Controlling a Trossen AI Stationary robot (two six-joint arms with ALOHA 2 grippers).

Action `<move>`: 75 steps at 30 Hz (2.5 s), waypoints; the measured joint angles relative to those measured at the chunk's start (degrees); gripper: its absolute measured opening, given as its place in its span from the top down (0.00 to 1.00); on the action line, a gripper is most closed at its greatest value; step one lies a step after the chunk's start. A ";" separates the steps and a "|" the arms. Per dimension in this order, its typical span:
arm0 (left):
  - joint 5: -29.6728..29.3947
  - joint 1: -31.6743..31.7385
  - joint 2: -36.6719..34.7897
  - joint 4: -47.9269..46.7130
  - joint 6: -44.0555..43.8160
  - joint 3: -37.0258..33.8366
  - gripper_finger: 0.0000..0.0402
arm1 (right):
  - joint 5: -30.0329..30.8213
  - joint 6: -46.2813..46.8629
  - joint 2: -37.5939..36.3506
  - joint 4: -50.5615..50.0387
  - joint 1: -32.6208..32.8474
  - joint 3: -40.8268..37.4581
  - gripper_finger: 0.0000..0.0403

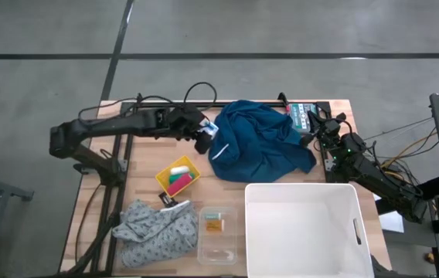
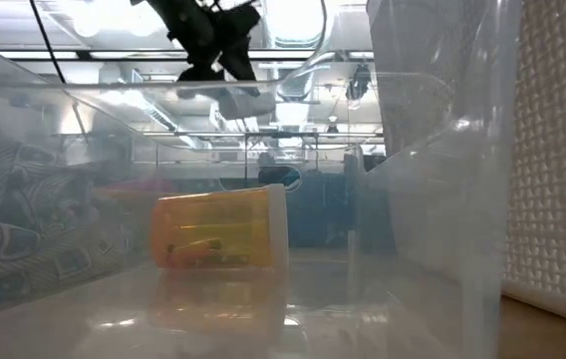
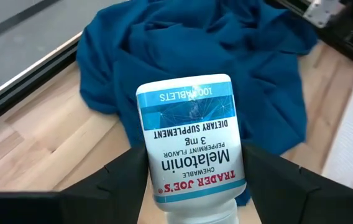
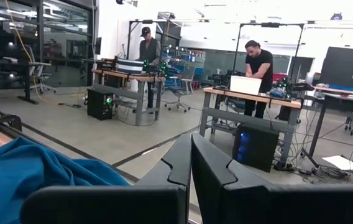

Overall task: Pick & Place Medicine items
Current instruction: Put the white blue pill bottle into the transparent bin

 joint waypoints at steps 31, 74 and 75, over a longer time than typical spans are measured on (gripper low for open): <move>-11.17 -20.35 -7.05 3.80 16.00 -0.02 0.39 | 0.01 0.00 0.00 0.00 -0.01 0.00 0.98; -10.65 -43.19 -7.71 18.27 16.15 -9.28 0.39 | 0.01 0.00 0.00 0.00 0.00 0.00 0.98; -10.64 -43.44 -7.71 19.31 16.16 -9.81 0.39 | 0.00 0.00 0.00 0.01 0.01 0.00 0.98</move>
